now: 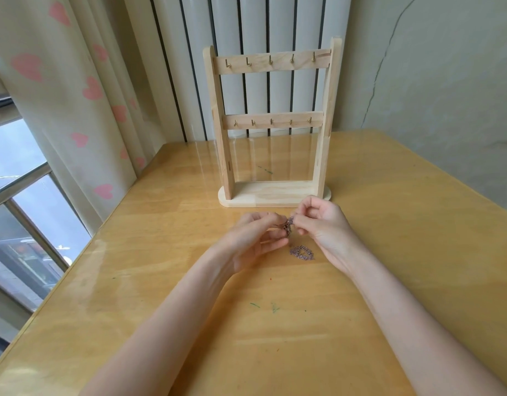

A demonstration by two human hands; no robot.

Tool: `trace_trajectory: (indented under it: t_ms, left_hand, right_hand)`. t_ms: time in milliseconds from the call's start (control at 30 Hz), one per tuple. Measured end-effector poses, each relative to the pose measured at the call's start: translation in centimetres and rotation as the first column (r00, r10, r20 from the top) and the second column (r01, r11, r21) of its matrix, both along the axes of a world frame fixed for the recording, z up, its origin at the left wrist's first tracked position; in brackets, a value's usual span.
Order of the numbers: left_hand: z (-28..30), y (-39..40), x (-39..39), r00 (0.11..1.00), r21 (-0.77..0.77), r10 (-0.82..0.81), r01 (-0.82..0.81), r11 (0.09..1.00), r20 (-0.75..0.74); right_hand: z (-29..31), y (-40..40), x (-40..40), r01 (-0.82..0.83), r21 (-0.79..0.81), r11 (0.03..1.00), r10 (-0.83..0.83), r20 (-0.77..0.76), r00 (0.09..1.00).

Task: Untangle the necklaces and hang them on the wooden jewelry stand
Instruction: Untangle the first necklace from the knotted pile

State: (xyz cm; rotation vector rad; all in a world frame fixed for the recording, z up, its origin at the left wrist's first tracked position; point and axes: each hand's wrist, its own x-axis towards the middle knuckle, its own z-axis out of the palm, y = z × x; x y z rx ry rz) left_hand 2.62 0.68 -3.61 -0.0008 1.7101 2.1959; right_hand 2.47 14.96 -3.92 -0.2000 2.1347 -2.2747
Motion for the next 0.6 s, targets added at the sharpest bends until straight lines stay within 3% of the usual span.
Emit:
trace_trajectory:
  t_ms: [167, 267, 367, 467, 600]
  left_hand:
    - [-0.1, -0.55, -0.36, 0.992, 0.048, 0.122, -0.121, 0.991, -0.023]
    - [-0.14, -0.64, -0.36, 0.955, -0.204, 0.144, -0.2, 0.958, -0.258]
    - [0.2, -0.44, -0.39, 0.831, -0.384, 0.049, -0.308, 0.87, -0.555]
    - [0.32, 0.03, -0.03, 0.766, -0.494, -0.115, -0.284, 0.822, -0.632]
    - [-0.04, 0.09, 0.07, 0.69, -0.583, -0.175, -0.416, 0.698, -0.702]
  right_hand:
    - [0.03, 0.15, -0.06, -0.031, -0.02, 0.999, 0.032, 0.01, 0.999]
    - [-0.13, 0.5, -0.32, 0.004, -0.09, 0.996, 0.001, 0.056, 0.998]
    - [-0.25, 0.67, -0.43, 0.027, -0.035, 0.999, -0.025, 0.057, 0.998]
    - [-0.34, 0.76, -0.49, 0.023, -0.003, 1.0, -0.023, 0.065, 0.998]
    - [-0.49, 0.65, -0.46, 0.013, -0.009, 1.0, -0.012, 0.062, 0.998]
